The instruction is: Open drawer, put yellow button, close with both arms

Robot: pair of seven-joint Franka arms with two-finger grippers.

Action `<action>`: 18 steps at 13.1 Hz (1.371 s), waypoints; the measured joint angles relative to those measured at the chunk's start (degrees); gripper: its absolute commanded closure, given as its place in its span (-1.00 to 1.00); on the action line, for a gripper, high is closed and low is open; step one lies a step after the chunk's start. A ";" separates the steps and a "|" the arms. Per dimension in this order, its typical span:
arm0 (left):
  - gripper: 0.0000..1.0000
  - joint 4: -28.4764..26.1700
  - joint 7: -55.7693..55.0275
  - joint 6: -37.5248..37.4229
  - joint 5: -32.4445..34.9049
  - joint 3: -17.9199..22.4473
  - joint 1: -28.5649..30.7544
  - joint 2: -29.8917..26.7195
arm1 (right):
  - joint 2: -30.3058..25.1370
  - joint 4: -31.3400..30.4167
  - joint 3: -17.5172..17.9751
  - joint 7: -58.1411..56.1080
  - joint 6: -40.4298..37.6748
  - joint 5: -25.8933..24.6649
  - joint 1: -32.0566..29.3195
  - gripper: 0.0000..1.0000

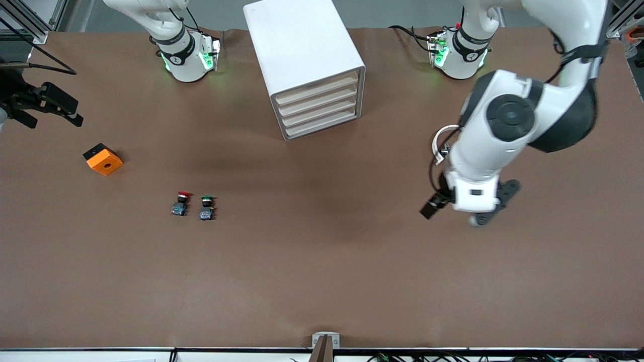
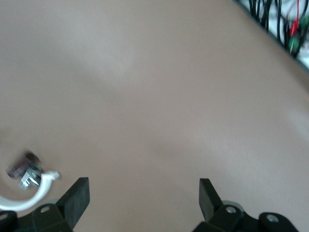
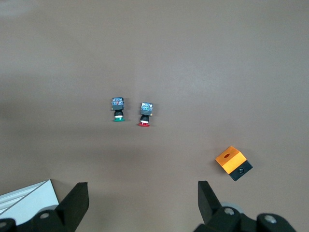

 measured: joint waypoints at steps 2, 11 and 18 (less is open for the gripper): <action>-1.00 0.09 8.38 -2.66 0.04 0.03 3.98 -2.57 | 0.00 0.00 0.02 0.00 0.00 -0.02 0.06 -1.00; -1.00 3.12 42.64 -17.50 -2.98 8.76 8.11 -13.08 | 0.00 0.00 0.06 0.00 0.00 -0.41 0.08 -1.00; -1.00 -0.70 57.79 -25.50 -7.19 14.05 5.07 -22.14 | 0.00 0.01 0.08 0.00 0.00 -0.43 0.09 -1.00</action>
